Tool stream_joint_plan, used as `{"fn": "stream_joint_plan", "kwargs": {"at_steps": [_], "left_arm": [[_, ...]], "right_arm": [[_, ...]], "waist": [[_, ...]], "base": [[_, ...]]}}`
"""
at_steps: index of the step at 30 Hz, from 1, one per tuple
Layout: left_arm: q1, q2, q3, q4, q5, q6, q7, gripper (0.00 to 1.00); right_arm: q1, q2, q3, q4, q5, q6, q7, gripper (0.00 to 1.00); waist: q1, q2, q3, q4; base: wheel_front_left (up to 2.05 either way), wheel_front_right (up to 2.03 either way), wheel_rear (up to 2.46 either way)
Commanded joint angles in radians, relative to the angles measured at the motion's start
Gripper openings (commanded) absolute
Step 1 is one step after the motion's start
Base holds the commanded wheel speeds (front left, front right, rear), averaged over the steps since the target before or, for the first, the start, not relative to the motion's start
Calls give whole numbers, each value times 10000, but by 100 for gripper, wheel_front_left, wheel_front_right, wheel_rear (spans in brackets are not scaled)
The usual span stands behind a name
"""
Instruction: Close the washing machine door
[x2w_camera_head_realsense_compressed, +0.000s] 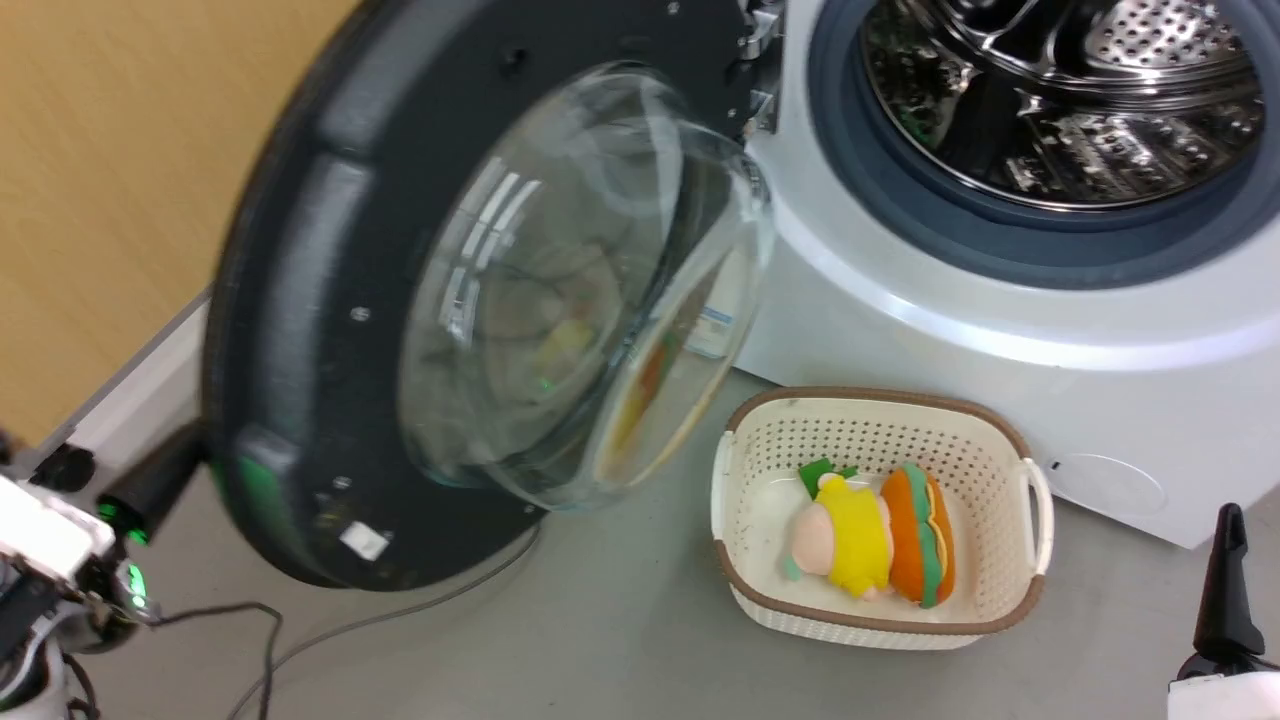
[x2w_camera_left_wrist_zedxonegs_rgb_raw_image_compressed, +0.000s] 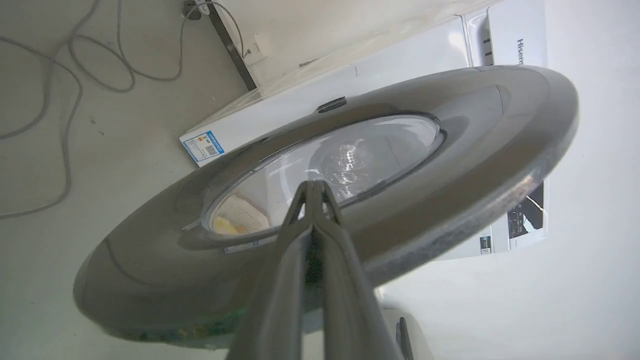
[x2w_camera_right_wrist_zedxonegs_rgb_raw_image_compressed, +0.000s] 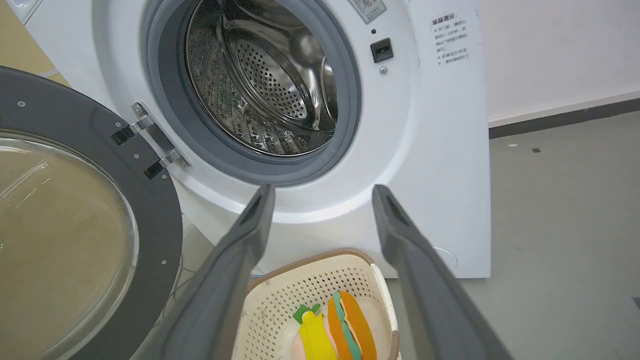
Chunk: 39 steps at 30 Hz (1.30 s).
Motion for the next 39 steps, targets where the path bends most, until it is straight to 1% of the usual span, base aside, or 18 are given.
{"fn": "stream_joint_plan", "kwargs": {"at_steps": [1, 7, 8, 11, 12, 16, 23, 24, 26, 32, 36, 37, 38, 39], "left_arm": [[305, -144, -182, -405, -496, -112, 459, 0], [1052, -641, -1073, -1870, -777, -116, 988, 0], [1052, -641, -1073, -1870, -777, -116, 988, 0], [1310, -866, -1538, -2425, -830, -116, 1137, 0], [1437, -1026, -1885, -2776, -811, -116, 1164, 0], [1599, -1377, -2593, -3338, -913, -116, 1167, 0], [1685, -1690, -3879, -3893, -1033, -116, 970, 0], [1685, -1690, -3879, -3893, -1033, -116, 970, 0], [1687, -1753, -4396, -3988, -997, -116, 907, 0], [1522, -1920, -6050, -3946, -354, -116, -360, 0], [1243, -1966, -7020, -3661, 42, -117, -1862, 0], [1008, -1948, -7580, -3484, 209, -117, -2523, 0], [871, -1906, -7871, -3381, 331, -117, -2869, 0], [871, -1906, -7871, -3381, 331, -117, -2869, 0]], "right_arm": [[96, 32, -88, 59, 152, 8, -115, 100], [115, 32, -42, 80, 150, 8, -120, 100], [115, 32, -42, 80, 150, 8, -120, 100], [120, 32, -26, 103, 152, 8, -120, 100], [111, 32, 1, 120, 149, 8, -120, 100], [76, 32, 27, 128, 152, 8, -120, 100], [-15, 32, 30, 104, 144, 8, -120, 100], [-15, 32, 30, 104, 144, 8, -120, 100], [-40, 32, 24, 101, 143, 8, -120, 100], [-220, 32, 78, 75, 164, 8, -120, 100], [-340, 32, 97, 60, 170, 8, -120, 100], [-395, 32, 108, 49, 174, 8, -120, 100], [-426, 32, 114, 47, 175, 8, -120, 100], [-426, 32, 114, 47, 175, 8, -120, 100]], "waist": [[0, 0, 39, 136], [0, 0, 36, 122], [0, 0, 36, 122], [0, 0, 30, 55], [0, 0, 23, -23], [0, 0, 38, -251], [0, 0, 174, -879], [0, 0, 174, -879], [0, 0, 232, -1084], [0, 0, 455, -1801], [0, 0, 643, -2306], [0, 0, 749, -2553], [0, 0, 804, -2668], [0, 0, 804, -2668]], "base": [[0, 0, 0], [0, 0, 0], [0, 0, 0], [0, 0, 0], [0, 0, 0], [0, 0, 0], [0, 0, 0], [0, 0, 0], [0, 0, 0], [0, 0, 0], [0, 0, 0], [0, 0, 0], [0, 0, 0], [0, 0, 0]]}}
